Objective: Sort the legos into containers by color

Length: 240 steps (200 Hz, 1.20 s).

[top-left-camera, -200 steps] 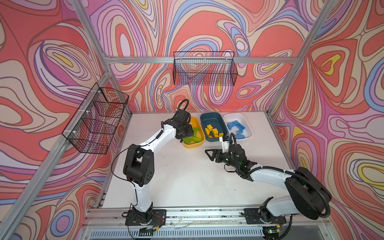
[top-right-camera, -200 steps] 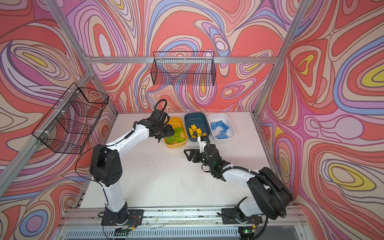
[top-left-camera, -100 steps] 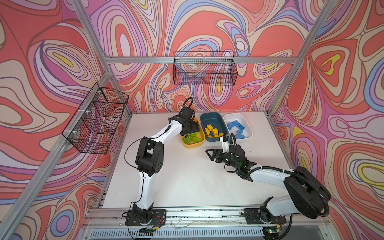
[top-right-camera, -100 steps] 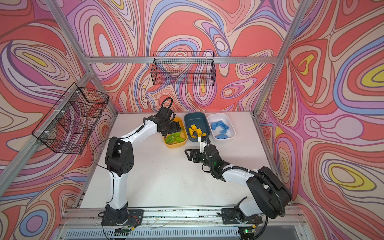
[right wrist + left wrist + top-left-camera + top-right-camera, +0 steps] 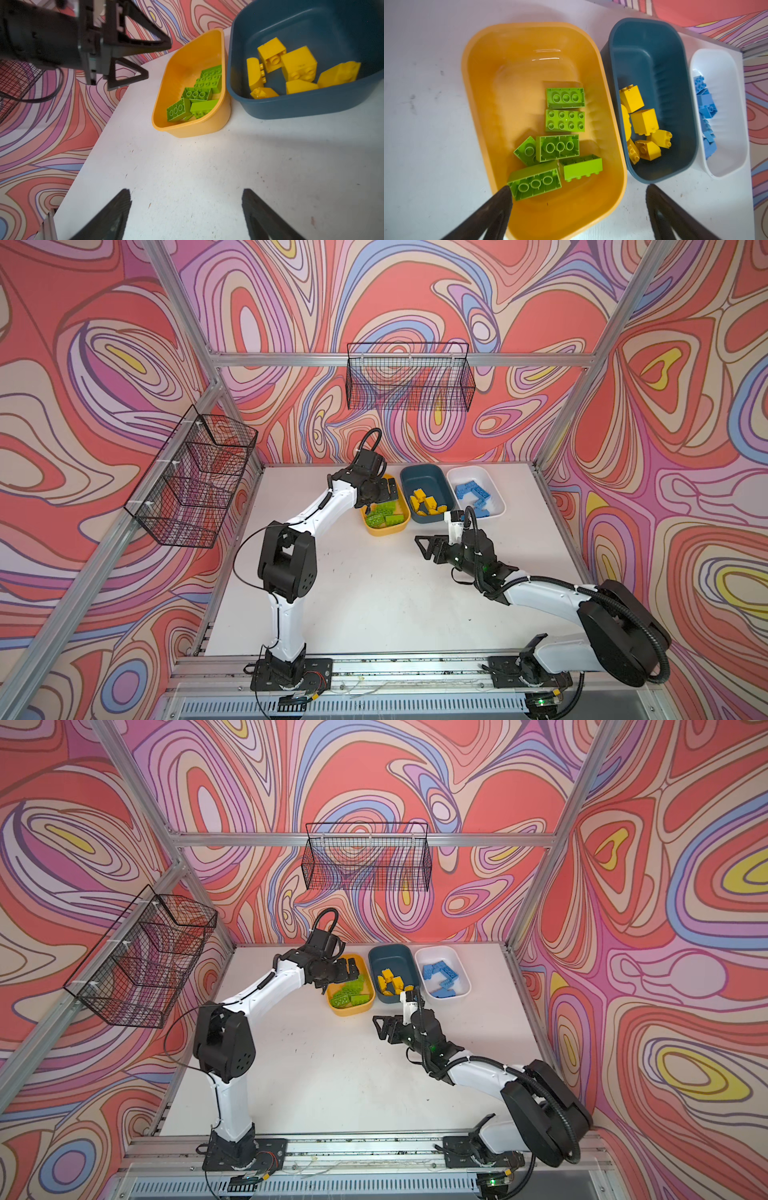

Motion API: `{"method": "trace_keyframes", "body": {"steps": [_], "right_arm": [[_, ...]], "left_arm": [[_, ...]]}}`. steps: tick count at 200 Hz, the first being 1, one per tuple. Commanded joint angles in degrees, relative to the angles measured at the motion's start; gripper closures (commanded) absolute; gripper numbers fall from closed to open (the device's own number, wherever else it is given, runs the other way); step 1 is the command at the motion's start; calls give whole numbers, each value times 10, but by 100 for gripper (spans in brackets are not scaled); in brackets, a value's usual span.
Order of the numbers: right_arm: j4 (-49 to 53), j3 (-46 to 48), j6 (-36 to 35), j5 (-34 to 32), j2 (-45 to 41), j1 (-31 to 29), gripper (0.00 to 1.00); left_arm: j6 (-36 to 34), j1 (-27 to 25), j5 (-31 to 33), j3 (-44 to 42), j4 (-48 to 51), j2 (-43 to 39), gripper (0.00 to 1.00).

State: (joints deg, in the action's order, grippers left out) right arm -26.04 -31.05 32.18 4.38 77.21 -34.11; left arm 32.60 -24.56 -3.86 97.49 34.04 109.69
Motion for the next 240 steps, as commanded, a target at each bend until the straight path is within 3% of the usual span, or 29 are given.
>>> {"method": "trace_keyframes", "body": {"steps": [1,19,54,98,124,142,164,192,213,240], "right_arm": [[47,-22,-24,-81,-39,0,8],[72,-21,-30,-155,-77,0,2],[103,2,-69,-296,-156,0,2],[151,20,-174,-397,-197,0,2],[104,54,-229,-484,-193,1,2],[33,79,-273,-515,-176,15,2],[7,84,-263,-485,-149,87,2],[-17,79,-219,-411,-103,203,2],[-56,65,-224,-423,-44,227,2],[-184,66,-269,-434,42,232,2]], "left_arm": [[-15,-3,27,-45,-2,-92,0],[-21,-2,48,-99,-2,-160,0],[-33,-3,108,-228,-12,-305,0],[-107,-1,217,-429,-74,-500,0],[-182,7,263,-527,-120,-560,0],[-188,50,254,-574,-158,-585,0],[-178,132,178,-619,-214,-582,0],[-227,158,225,-620,-251,-484,0],[-237,166,212,-607,-304,-402,0],[-236,168,208,-605,-418,-324,0]]}}
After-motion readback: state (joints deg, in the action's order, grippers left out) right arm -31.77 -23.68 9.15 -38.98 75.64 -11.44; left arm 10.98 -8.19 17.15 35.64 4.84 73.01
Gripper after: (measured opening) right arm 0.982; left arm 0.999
